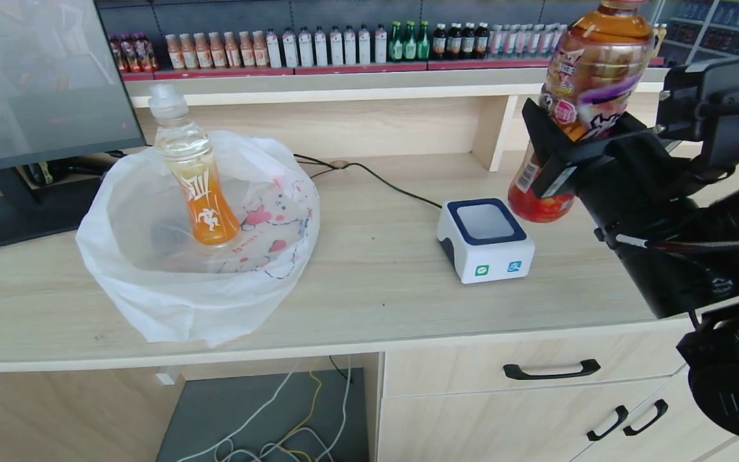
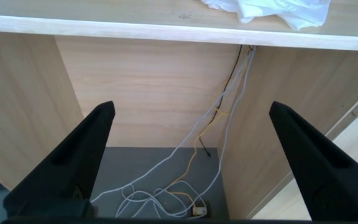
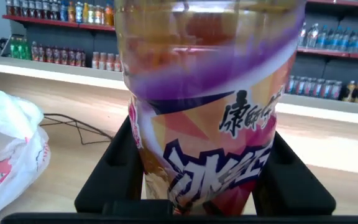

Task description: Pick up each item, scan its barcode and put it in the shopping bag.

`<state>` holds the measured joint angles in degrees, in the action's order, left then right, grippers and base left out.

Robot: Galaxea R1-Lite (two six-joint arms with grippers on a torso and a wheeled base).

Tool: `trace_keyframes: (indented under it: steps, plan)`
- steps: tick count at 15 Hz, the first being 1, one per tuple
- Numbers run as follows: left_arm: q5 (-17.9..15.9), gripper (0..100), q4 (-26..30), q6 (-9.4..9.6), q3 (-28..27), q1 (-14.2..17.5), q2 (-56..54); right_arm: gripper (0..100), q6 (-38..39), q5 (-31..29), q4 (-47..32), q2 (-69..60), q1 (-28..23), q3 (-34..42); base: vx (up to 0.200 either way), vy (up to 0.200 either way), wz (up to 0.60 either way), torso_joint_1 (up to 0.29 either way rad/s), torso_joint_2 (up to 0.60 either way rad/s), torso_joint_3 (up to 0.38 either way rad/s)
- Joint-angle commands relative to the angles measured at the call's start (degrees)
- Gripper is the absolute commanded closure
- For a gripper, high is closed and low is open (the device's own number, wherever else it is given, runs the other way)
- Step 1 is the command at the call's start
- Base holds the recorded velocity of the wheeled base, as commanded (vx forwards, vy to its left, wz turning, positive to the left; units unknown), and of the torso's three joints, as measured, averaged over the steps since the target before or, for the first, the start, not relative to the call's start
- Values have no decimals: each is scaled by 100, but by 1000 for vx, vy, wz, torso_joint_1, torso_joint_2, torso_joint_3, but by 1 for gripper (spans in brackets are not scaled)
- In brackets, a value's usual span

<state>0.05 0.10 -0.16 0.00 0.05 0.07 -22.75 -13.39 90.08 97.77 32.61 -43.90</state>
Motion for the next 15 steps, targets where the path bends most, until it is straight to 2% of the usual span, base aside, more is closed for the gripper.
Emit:
trace_keyframes:
  steps: [1,3,6,8,11,13,15]
  plan:
    - [4,0,-1,-2,0,4,1,100,-344,55,-8,251,140,-435,0,0,0,0,0,0]
    - [4,0,-1,-2,0,4,1,100,-705,117,-8,348,202,-471,0,0,0,0,0,0]
    - [4,0,-1,-2,0,4,1,100,-1390,829,-8,471,193,-418,0,0,0,0,0,0]
    - [4,0,-1,-2,0,4,1,100,-1680,1048,-8,506,193,-356,0,0,0,0,0,0]
    - [4,0,-1,-2,0,4,1,100,-2471,2420,-8,568,-194,-347,0,0,0,0,0,0]
    - [-5,0,-1,-2,0,-5,1,100,-2559,2683,-8,559,-352,-277,0,0,0,0,0,0]
    - [4,0,-1,-2,0,4,1,100,-2805,3360,-8,603,-642,-260,0,0,0,0,0,0]
